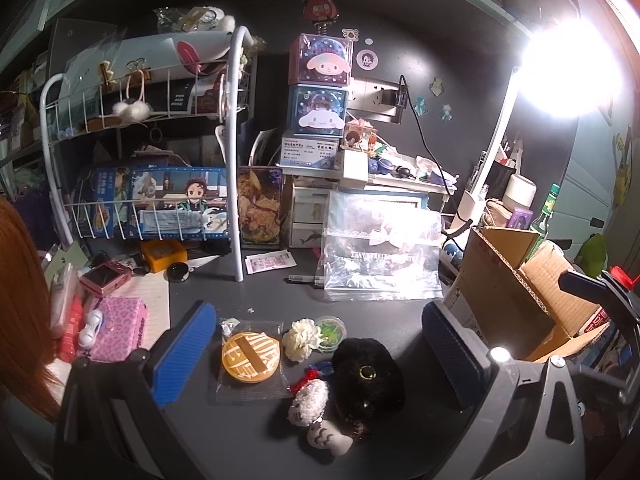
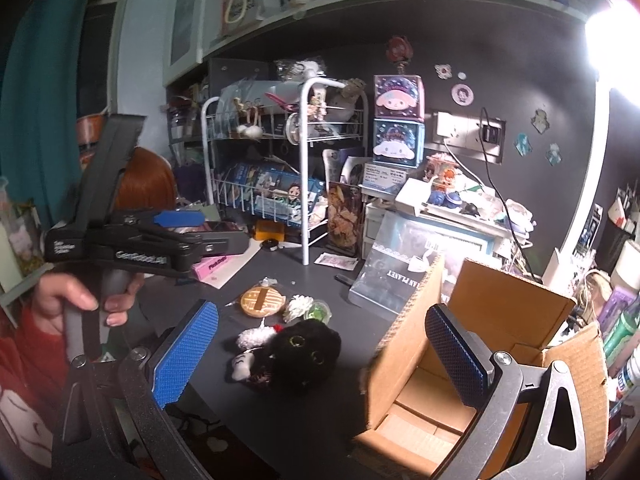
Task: Organize objects
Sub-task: 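Move the right gripper toward the black plush cat on the desk, then grasp the black plush cat with the right gripper and lift it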
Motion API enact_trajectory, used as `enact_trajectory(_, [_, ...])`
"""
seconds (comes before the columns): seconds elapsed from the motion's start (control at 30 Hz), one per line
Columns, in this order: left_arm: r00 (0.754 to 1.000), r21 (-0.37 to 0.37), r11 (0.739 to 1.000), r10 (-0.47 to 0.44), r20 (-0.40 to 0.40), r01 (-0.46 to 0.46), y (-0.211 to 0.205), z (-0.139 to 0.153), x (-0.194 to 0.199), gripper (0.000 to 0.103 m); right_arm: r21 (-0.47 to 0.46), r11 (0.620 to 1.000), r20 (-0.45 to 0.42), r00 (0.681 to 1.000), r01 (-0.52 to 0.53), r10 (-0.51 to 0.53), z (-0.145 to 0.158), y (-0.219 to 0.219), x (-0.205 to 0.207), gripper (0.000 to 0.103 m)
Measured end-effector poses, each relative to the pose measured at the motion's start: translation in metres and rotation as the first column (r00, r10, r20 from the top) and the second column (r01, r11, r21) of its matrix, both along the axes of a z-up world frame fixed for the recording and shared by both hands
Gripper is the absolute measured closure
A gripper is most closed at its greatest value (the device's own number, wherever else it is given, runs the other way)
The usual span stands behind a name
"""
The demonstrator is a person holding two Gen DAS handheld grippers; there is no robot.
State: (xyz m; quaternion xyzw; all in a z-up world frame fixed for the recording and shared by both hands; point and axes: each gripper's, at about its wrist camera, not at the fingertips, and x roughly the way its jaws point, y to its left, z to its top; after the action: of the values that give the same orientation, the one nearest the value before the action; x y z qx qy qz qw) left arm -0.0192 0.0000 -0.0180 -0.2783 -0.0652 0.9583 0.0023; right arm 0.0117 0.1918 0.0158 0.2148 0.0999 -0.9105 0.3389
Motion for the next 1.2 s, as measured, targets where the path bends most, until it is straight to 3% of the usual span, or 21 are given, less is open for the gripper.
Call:
enact_trajectory(0.13, [1.0,0.008,1.0,-0.007,-0.005,0.007,-0.013,-0.003,-0.001,0.001,0.034,0.999,-0.026,0.999,-0.017,0.018,-0.003,-0.021,0.012,0.0])
enact_trajectory(0.2, [1.0,0.012,1.0,0.0,-0.003,0.0,-0.023,-0.007,-0.002,0.001,0.054,0.998,-0.033,0.999,-0.028,0.03,-0.006,-0.036,0.016,0.007])
enact_trajectory(0.27, [1.0,0.016,1.0,0.004,0.003,-0.005,-0.035,-0.012,-0.003,0.001,0.061,0.997,-0.019,0.999,-0.038,0.039,-0.013,-0.051,0.016,0.03])
enact_trajectory(0.47, [1.0,0.016,1.0,0.007,0.029,-0.008,-0.063,-0.032,-0.01,0.001,0.061,0.997,0.094,0.995,-0.036,0.03,-0.056,-0.091,-0.003,0.039])
enact_trajectory(0.63, [0.998,-0.021,0.998,-0.061,0.022,0.061,-0.07,-0.049,-0.014,0.001,0.038,0.996,0.246,0.965,0.086,-0.093,-0.109,-0.089,-0.035,0.039])
enact_trajectory(0.77, [0.989,0.023,0.989,-0.147,-0.019,0.148,-0.074,-0.061,-0.015,0.001,0.09,0.98,0.27,0.942,0.18,-0.198,-0.135,-0.08,-0.054,0.038])
enact_trajectory(0.87, [0.979,0.066,0.979,-0.186,-0.086,0.192,-0.075,-0.064,-0.016,0.001,0.084,0.978,0.316,0.925,0.191,-0.208,-0.146,-0.075,-0.065,0.037])
enact_trajectory(0.93, [0.972,0.077,0.974,-0.206,-0.112,0.215,-0.073,-0.064,-0.017,0.001,0.083,0.977,0.335,0.918,0.197,-0.213,-0.15,-0.075,-0.07,0.03])
enact_trajectory(1.03, [0.968,0.089,0.964,-0.244,-0.067,0.249,-0.068,-0.064,-0.025,0.001,0.084,0.975,0.35,0.91,0.206,-0.222,-0.155,-0.078,-0.075,0.019])
enact_trajectory(1.2, [0.966,0.094,0.961,-0.26,-0.005,0.259,-0.066,-0.07,-0.031,0.001,0.036,0.968,0.417,0.877,0.247,-0.239,-0.166,-0.074,-0.091,0.018])
